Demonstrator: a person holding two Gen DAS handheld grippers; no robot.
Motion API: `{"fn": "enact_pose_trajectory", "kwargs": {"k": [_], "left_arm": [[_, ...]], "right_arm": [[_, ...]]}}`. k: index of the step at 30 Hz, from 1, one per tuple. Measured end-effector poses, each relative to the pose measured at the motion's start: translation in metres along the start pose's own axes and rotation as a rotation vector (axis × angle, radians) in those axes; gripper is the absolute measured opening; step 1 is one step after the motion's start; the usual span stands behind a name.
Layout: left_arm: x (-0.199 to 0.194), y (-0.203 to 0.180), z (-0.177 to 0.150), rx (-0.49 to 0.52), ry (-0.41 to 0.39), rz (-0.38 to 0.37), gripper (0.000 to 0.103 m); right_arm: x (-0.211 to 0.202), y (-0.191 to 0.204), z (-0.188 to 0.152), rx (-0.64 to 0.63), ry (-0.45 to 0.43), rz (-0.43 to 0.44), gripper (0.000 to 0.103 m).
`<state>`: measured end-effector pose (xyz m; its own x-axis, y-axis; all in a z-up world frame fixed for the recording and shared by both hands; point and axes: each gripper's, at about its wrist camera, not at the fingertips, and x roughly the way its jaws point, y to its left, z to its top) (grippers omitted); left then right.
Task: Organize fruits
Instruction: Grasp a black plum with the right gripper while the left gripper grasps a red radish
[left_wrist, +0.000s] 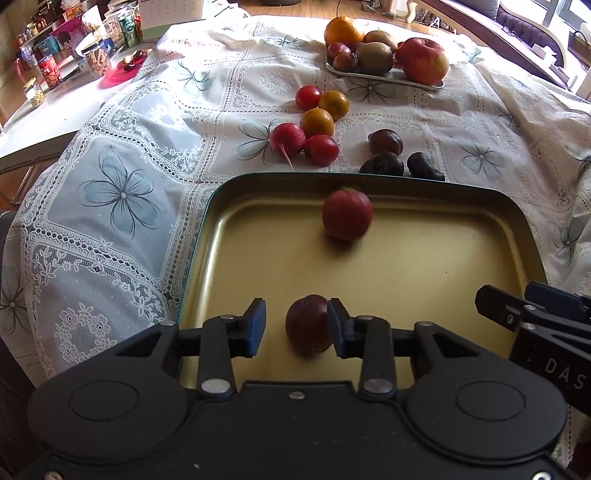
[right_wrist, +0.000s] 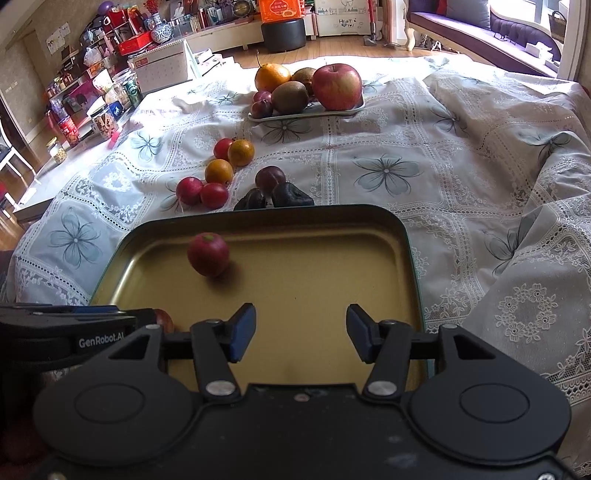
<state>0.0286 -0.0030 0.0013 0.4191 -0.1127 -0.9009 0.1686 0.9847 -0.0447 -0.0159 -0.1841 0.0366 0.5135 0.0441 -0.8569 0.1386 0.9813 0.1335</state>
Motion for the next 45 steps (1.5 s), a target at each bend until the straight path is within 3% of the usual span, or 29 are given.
{"fn": "enact_pose_trajectory", "kwargs": {"k": [12, 20, 30, 36, 45], "left_arm": [[-0.005, 0.009, 0.018, 0.005, -0.014, -0.013, 0.045], [-0.002, 0.011, 0.063, 0.038, -0.059, -0.009, 0.045], [0.043, 0.016, 0.123, 0.042, -0.064, 0.007, 0.045], [0.072, 0.019, 0.140, 0.025, -0.051, -0.037, 0.045], [0.091, 0.015, 0.152, 0.027, -0.044, -0.017, 0.045]], "right_arm": [[-0.003, -0.007, 0.018, 0.022, -0.010, 0.012, 0.057], [0.007, -0.015, 0.060, 0.056, -0.038, 0.003, 0.060], [0.064, -0.012, 0.112, 0.084, 0.055, -0.005, 0.060], [0.096, -0.010, 0.119, 0.104, 0.132, 0.004, 0.060], [0.116, -0.002, 0.119, 0.076, 0.158, -0.014, 0.065]]}}
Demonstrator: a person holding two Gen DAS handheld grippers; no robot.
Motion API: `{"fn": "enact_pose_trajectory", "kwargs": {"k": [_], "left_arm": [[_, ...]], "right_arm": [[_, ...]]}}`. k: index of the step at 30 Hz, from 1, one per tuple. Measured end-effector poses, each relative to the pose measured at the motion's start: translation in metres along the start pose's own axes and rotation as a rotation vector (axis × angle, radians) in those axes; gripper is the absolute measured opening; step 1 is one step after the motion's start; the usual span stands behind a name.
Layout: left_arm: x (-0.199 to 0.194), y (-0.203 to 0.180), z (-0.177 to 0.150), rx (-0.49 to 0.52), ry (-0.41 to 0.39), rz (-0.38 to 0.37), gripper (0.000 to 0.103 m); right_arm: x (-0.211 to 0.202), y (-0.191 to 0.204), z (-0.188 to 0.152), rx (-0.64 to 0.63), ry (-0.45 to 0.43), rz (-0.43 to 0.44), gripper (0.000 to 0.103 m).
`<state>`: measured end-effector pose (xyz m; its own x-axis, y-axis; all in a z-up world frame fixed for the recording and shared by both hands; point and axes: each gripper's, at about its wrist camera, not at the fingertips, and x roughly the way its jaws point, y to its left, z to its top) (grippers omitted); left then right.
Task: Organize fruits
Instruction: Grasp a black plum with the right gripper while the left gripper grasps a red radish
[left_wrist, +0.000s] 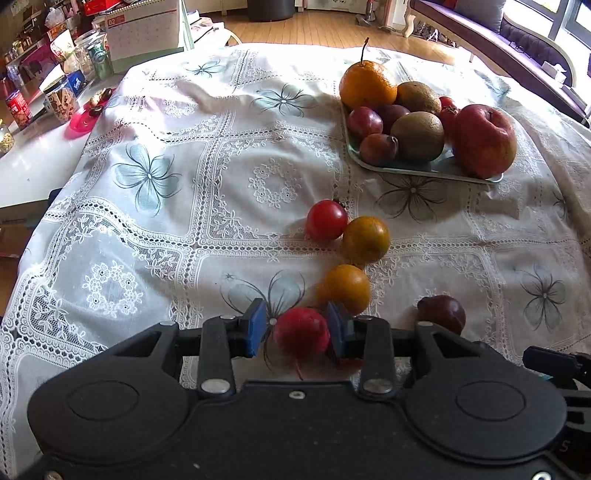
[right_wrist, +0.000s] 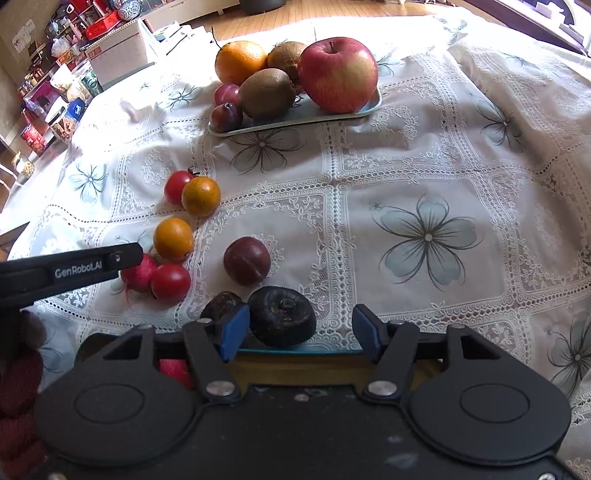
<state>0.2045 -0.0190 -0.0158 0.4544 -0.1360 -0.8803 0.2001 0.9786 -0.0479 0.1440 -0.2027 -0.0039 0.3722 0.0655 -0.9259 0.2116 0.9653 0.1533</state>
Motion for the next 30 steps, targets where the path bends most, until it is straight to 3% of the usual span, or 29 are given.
{"fn": "enact_pose_trajectory", "kwargs": {"k": [12, 13, 15, 19, 25, 28, 30], "left_arm": [[0.014, 0.005, -0.006, -0.010, 0.026, -0.014, 0.051], [0.014, 0.005, -0.006, -0.010, 0.027, -0.013, 0.051], [0.014, 0.005, -0.005, -0.011, 0.028, -0.013, 0.051], [0.014, 0.006, -0.005, -0.009, 0.029, -0.018, 0.051], [0.016, 0.004, -0.005, 0.002, 0.025, -0.014, 0.051], [0.017, 0.003, -0.005, 0.003, 0.024, -0.009, 0.051], [0.018, 0.002, -0.004, 0.001, 0.025, -0.005, 0.051]], "right_arm": [[0.015, 0.004, 0.015, 0.003, 0.023, 0.010, 0.067], [0.017, 0.003, 0.016, 0.015, 0.037, 0.025, 0.065], [0.018, -0.002, 0.016, 0.037, 0.069, 0.094, 0.046], [0.011, -0.009, 0.013, 0.057, 0.063, 0.124, 0.046], [-0.012, -0.020, 0.010, 0.015, -0.091, -0.060, 0.046], [-0.008, -0.025, 0.009, -0.025, -0.116, -0.153, 0.047], [0.000, -0.031, 0.008, -0.021, -0.102, -0.168, 0.047]]}}
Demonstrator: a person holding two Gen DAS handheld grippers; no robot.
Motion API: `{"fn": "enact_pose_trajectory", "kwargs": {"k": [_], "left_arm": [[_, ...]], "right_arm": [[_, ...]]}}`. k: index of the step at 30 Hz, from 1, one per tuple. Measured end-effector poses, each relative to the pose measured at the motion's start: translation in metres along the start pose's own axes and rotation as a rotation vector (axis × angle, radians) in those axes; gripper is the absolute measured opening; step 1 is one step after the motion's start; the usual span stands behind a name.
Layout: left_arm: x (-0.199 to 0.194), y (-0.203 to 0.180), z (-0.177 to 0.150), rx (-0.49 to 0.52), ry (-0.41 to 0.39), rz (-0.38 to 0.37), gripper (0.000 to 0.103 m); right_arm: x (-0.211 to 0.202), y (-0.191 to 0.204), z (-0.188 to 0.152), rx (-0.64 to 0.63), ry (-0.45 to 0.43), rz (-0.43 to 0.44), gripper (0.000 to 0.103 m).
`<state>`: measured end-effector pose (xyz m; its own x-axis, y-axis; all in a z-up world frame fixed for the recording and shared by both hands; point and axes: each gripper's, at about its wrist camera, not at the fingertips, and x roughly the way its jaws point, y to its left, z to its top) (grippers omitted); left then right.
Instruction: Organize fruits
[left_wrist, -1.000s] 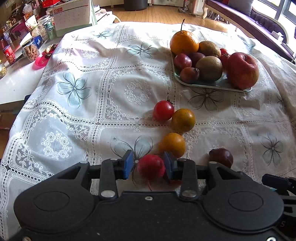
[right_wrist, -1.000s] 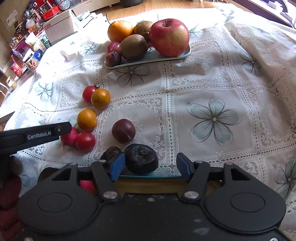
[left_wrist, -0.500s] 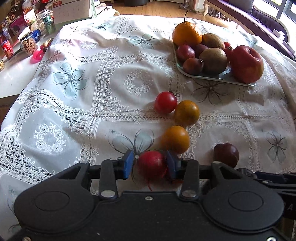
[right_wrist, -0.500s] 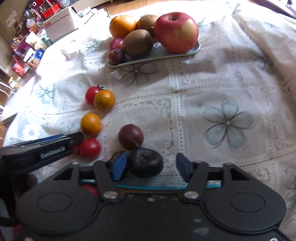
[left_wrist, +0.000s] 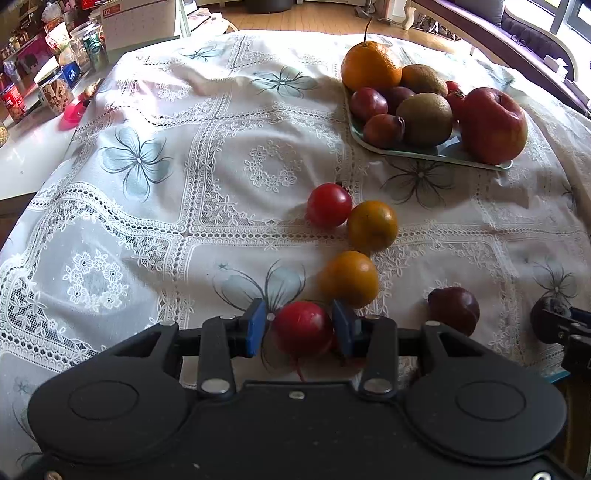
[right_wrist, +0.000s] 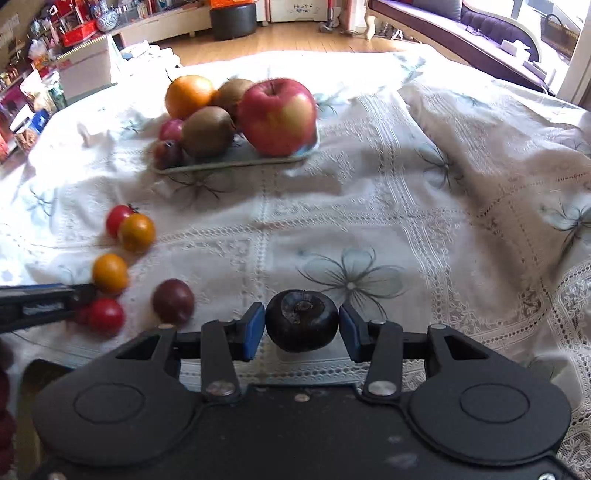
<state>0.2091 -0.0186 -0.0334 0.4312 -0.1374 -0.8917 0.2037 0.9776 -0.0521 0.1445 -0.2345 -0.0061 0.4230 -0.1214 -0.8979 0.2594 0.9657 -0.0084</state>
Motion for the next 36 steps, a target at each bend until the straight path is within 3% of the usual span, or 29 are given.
{"fn": "enact_pose_trajectory", "kwargs": {"k": [5, 7, 9, 15, 21, 22, 23, 24, 28, 33, 35, 36], "left_arm": [[0.001, -0.001, 0.000, -0.007, -0.001, 0.005, 0.051], [0.000, 0.002, 0.000, -0.024, -0.003, -0.017, 0.046], [-0.002, 0.004, 0.000, -0.045, -0.007, -0.023, 0.045], [-0.024, 0.005, 0.001, -0.061, -0.045, 0.011, 0.044], [-0.073, 0.005, -0.010, -0.078, -0.065, 0.003, 0.044], [-0.082, 0.004, -0.015, -0.078, -0.071, -0.004, 0.044], [-0.091, 0.004, -0.020, -0.077, -0.073, -0.015, 0.044], [-0.096, 0.004, -0.025, -0.076, -0.072, -0.025, 0.044], [-0.114, 0.002, -0.045, -0.076, -0.076, -0.074, 0.044], [-0.121, -0.003, -0.058, -0.050, -0.086, -0.052, 0.044], [-0.119, -0.003, -0.058, -0.043, -0.085, -0.039, 0.044], [-0.118, -0.003, -0.058, -0.041, -0.085, -0.030, 0.044]], "right_arm": [[0.017, -0.004, -0.005, 0.033, 0.039, 0.008, 0.057], [0.019, -0.004, -0.007, 0.031, 0.029, 0.002, 0.057], [0.016, -0.002, -0.009, 0.033, 0.008, 0.020, 0.042], [-0.007, -0.002, -0.008, 0.031, -0.046, 0.023, 0.041], [-0.052, -0.009, -0.014, 0.064, -0.122, 0.101, 0.038], [-0.061, -0.010, -0.018, 0.063, -0.134, 0.108, 0.030], [-0.070, -0.011, -0.022, 0.060, -0.140, 0.123, 0.006], [-0.077, -0.013, -0.026, 0.056, -0.137, 0.146, 0.004], [-0.101, -0.019, -0.045, 0.057, -0.131, 0.208, 0.006], [-0.102, -0.030, -0.052, 0.099, -0.115, 0.223, 0.015], [-0.096, -0.028, -0.047, 0.094, -0.104, 0.223, 0.037], [-0.090, -0.026, -0.043, 0.091, -0.094, 0.224, 0.043]]}}
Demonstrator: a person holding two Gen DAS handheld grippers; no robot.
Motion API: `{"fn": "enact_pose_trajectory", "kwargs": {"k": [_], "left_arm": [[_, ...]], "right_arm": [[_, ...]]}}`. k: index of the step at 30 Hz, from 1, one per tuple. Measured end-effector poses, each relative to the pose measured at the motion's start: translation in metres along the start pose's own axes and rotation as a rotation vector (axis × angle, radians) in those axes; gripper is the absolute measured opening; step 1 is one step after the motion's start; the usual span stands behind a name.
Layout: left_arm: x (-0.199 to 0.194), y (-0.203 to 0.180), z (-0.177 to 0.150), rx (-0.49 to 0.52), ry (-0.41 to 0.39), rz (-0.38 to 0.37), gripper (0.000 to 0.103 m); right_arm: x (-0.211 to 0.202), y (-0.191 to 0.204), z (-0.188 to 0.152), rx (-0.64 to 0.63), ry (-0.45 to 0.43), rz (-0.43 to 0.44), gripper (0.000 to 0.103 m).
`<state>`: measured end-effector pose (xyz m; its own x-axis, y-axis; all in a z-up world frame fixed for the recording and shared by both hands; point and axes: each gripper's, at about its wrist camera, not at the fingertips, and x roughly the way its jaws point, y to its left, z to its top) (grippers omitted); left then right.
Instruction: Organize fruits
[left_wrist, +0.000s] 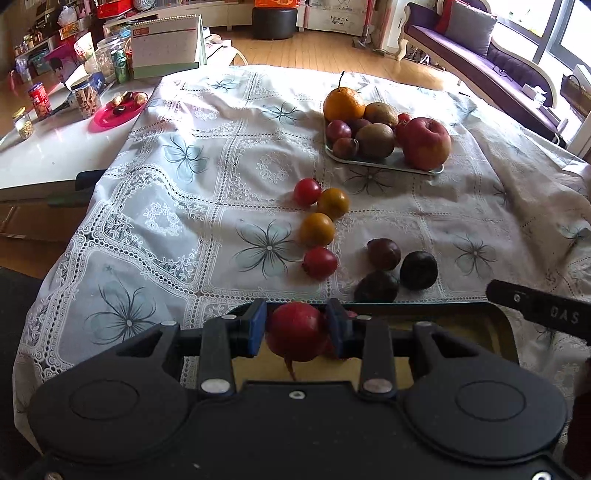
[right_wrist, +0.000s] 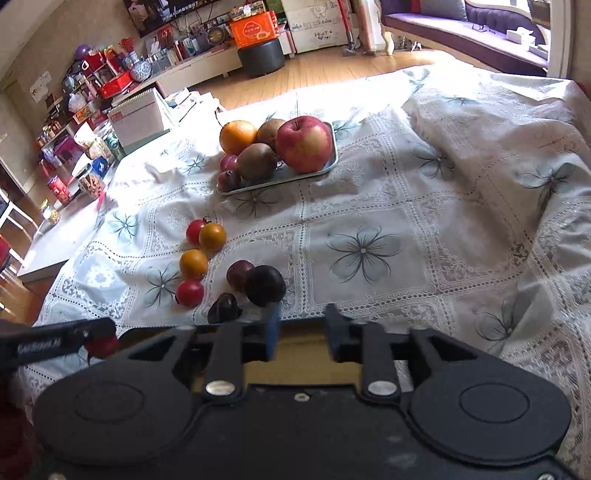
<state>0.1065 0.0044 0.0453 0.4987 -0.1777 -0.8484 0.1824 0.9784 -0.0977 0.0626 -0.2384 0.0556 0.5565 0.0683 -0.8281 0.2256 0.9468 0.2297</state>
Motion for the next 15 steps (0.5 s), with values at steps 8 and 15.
{"fn": "enact_pose_trajectory", "kwargs": {"k": [8, 15], "left_arm": [[0.003, 0.009, -0.003, -0.020, 0.000, 0.028, 0.044], [0.004, 0.012, -0.010, -0.031, 0.003, 0.038, 0.044]], "right_arm": [[0.082, 0.024, 0.024, -0.011, 0.115, -0.043, 0.055], [0.120, 0.040, 0.023, -0.026, 0.136, -0.077, 0.065]]}}
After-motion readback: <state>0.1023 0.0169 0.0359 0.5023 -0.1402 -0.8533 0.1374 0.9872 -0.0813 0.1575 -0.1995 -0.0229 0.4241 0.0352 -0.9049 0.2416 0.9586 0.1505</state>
